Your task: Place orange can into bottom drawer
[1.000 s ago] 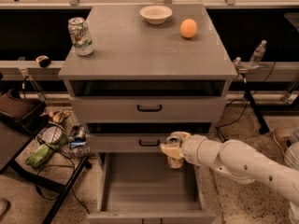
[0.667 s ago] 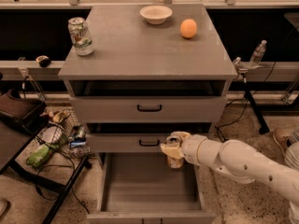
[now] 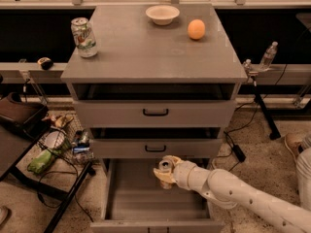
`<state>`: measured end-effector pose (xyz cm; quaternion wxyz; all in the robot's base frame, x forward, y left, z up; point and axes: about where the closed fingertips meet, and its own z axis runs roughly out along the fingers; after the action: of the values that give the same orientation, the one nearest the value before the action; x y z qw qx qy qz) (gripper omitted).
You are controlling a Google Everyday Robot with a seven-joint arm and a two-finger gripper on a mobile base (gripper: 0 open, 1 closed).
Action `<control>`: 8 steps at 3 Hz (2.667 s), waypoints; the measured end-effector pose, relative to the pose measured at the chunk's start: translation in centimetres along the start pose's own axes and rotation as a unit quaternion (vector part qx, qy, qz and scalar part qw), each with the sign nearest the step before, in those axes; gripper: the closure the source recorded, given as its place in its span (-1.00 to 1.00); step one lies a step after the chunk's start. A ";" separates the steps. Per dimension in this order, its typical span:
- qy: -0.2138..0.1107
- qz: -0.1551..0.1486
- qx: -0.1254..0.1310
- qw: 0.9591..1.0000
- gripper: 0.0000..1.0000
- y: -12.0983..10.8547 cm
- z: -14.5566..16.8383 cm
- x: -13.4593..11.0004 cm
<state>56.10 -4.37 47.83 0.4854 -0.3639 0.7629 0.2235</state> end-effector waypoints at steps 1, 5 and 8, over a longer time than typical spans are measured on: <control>-0.029 0.001 -0.013 1.000 1.00 0.6 2.9 4.1; -0.037 0.086 -0.045 0.995 1.00 3.5 13.2 17.1; -0.040 0.085 -0.075 0.993 1.00 3.3 19.0 21.5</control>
Offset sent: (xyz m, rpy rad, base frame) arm 0.0005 0.0282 -0.1903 0.2311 0.0335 -0.0484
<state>58.88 3.60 20.27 0.4660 -0.3238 0.7524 0.3346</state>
